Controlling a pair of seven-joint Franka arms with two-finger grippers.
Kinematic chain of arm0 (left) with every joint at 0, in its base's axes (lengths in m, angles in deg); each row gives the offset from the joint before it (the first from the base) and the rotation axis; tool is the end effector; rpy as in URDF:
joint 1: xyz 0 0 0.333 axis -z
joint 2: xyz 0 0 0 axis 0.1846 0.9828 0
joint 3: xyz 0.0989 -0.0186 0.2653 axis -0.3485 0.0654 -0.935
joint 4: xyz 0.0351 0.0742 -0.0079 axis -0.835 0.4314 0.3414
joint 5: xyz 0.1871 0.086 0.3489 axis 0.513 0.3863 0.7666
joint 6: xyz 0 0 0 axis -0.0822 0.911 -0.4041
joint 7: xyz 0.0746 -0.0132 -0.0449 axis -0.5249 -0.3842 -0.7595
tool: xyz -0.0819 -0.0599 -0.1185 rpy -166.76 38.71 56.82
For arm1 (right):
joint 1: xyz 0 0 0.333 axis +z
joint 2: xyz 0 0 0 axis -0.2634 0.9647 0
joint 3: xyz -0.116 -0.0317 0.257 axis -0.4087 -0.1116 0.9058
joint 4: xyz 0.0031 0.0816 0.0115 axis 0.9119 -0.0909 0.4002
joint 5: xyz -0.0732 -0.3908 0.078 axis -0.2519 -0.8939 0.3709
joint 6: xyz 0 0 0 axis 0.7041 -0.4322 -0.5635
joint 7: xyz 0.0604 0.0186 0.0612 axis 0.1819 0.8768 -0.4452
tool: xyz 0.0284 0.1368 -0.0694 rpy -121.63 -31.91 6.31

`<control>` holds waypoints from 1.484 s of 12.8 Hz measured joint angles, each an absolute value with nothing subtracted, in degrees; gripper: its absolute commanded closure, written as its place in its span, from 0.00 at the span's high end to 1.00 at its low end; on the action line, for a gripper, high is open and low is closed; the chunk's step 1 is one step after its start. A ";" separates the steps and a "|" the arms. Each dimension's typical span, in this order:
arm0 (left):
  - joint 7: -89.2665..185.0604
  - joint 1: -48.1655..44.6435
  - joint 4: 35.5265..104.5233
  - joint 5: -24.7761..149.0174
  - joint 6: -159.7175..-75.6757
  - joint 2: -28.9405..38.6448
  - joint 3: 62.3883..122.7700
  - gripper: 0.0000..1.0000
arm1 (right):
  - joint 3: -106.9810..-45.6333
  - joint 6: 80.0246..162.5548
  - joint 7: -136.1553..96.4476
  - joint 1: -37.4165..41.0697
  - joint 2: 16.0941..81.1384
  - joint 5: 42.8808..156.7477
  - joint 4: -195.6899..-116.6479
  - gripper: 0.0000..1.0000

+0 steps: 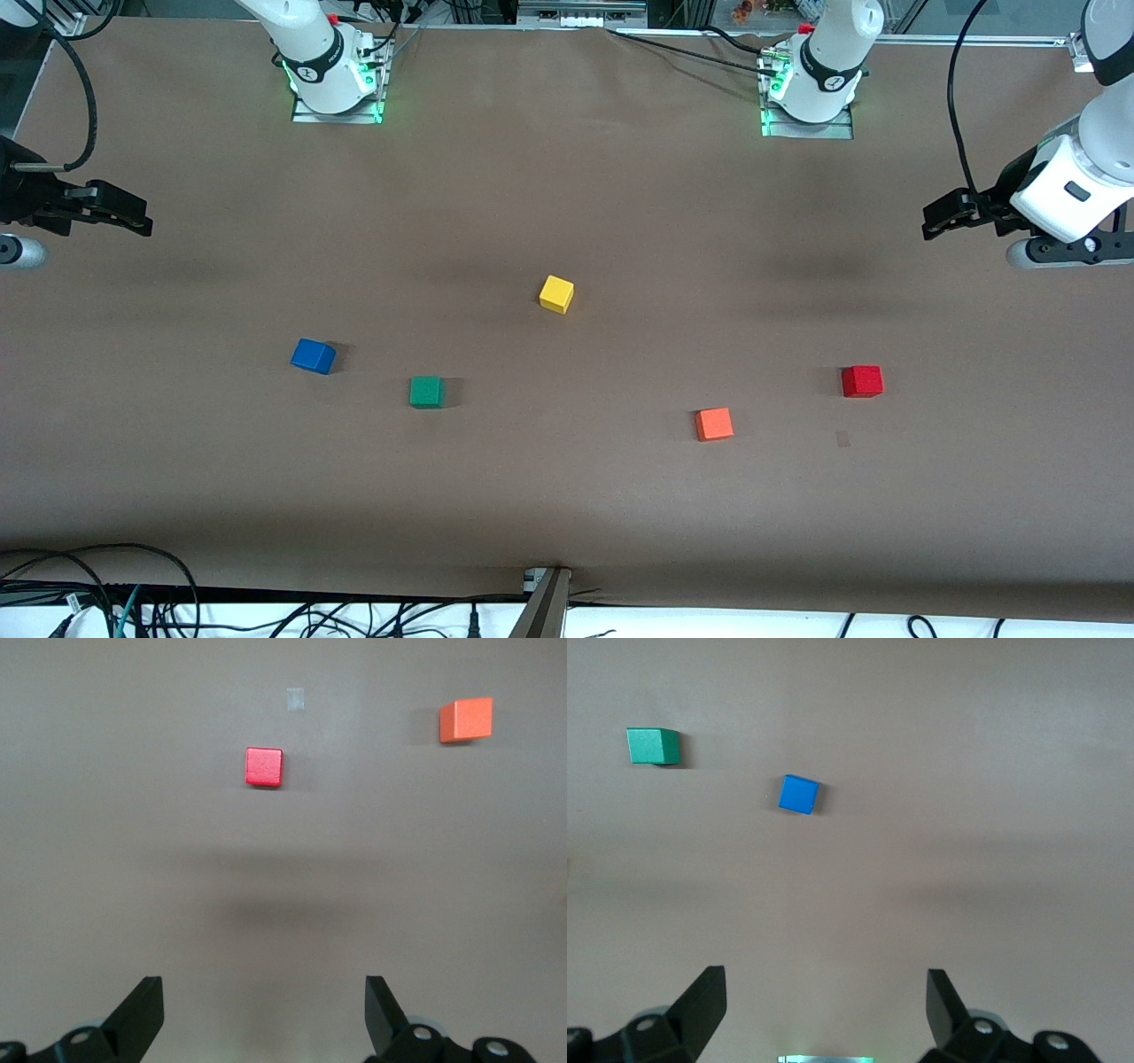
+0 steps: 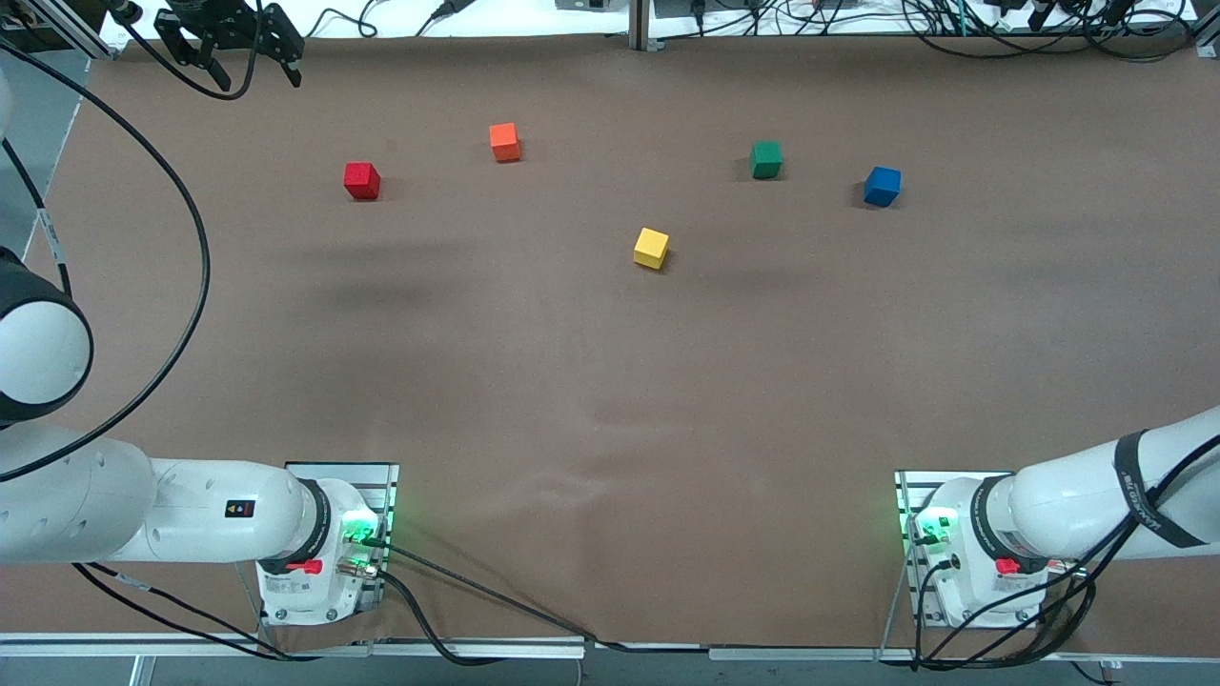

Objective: Pass red block to right arm, stack on blue

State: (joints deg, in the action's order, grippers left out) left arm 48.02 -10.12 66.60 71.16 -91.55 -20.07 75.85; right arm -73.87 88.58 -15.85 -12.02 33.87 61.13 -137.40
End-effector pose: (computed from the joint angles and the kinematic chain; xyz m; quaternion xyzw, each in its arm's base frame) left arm 0.5603 -0.0196 0.4861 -0.9979 -0.0375 0.0527 0.0041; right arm 0.5905 -0.0007 0.5273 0.9983 0.0100 -0.0536 0.0189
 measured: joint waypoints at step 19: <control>48.07 -11.05 63.15 71.16 -86.21 -16.91 75.14 1.00 | -73.84 88.65 -15.85 -11.97 33.87 61.19 -137.40 1.00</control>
